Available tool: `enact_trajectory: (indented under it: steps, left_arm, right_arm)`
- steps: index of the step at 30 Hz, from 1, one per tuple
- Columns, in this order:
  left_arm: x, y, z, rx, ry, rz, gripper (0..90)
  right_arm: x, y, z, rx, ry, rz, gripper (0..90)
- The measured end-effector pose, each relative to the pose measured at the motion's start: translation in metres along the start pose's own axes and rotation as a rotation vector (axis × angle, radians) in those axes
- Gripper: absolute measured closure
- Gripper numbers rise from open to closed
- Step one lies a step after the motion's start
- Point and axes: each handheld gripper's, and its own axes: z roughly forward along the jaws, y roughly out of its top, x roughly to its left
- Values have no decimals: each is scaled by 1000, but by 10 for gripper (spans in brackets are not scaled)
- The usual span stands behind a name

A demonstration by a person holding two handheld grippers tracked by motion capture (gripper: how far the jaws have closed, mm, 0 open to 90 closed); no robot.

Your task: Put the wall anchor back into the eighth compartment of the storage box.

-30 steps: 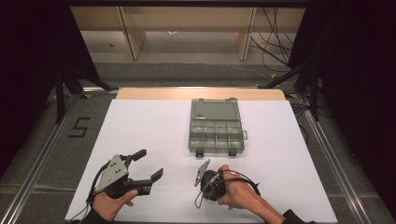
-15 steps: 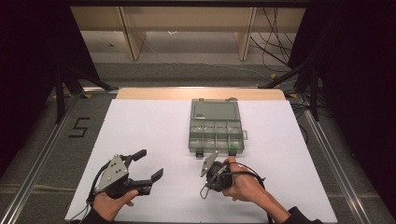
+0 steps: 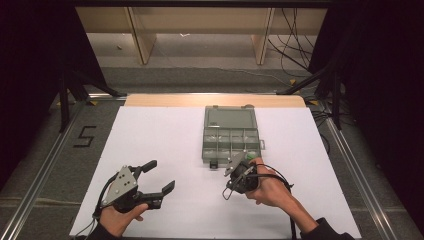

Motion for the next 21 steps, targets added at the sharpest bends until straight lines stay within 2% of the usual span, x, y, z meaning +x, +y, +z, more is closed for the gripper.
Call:
enact_trajectory:
  steps: [9,21]
  left_arm:
    - [-1,0,0,1,2,-6,160]
    - [0,0,0,0,-3,4,160]
  right_arm:
    - [-16,-7,-12,-32,-35,28,849]
    - [-28,-14,-19,-46,-60,66,849]
